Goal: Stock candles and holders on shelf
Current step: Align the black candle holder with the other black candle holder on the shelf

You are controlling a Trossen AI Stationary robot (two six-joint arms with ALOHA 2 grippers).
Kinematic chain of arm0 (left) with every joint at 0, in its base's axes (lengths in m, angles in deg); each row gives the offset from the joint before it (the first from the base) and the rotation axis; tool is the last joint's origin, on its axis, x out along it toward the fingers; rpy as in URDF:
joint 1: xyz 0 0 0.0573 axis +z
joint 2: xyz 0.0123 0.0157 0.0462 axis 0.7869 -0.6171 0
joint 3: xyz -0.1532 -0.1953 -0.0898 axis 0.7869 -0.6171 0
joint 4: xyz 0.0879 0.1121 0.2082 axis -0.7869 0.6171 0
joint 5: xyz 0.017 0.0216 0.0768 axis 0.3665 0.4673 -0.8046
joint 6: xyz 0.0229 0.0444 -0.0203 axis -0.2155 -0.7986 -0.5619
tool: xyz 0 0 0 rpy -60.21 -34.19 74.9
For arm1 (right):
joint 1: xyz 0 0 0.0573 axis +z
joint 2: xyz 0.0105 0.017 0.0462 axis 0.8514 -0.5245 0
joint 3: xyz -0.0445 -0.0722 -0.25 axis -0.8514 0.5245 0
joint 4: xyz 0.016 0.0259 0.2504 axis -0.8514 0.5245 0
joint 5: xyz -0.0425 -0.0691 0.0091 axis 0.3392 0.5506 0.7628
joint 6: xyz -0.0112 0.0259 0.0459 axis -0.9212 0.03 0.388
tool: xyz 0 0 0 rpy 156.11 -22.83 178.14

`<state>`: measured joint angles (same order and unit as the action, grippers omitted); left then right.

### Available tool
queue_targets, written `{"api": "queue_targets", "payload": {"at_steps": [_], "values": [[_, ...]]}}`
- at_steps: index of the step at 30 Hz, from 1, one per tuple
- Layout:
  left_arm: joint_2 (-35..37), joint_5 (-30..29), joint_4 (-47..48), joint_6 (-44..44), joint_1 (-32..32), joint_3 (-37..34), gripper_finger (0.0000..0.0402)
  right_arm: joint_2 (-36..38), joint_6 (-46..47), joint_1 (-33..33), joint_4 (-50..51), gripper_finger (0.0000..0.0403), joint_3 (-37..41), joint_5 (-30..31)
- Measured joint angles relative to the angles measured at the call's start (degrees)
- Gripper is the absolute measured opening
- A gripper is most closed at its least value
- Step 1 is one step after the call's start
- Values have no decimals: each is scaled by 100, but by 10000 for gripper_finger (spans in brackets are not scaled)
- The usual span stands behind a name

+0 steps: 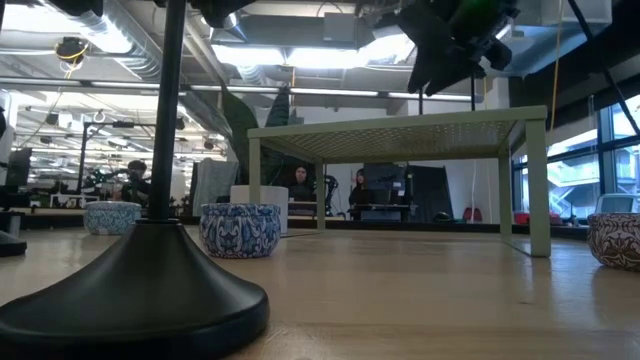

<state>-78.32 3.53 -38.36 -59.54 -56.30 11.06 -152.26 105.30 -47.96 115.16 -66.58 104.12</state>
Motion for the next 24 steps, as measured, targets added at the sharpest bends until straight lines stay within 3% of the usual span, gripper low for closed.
{"api": "queue_targets", "payload": {"at_steps": [6, 16, 24], "values": [[0, 0, 0, 0, 0, 0, 143, 0, -260, -175, -316, 164, 0, -1], [0, 0, 0, 0, 0, 0, 143, 0, -224, -225, -344, 41, -2, -18], [0, 0, 0, 0, 0, 0, 143, 0, 457, -207, -359, 33, -2, -20]]}}
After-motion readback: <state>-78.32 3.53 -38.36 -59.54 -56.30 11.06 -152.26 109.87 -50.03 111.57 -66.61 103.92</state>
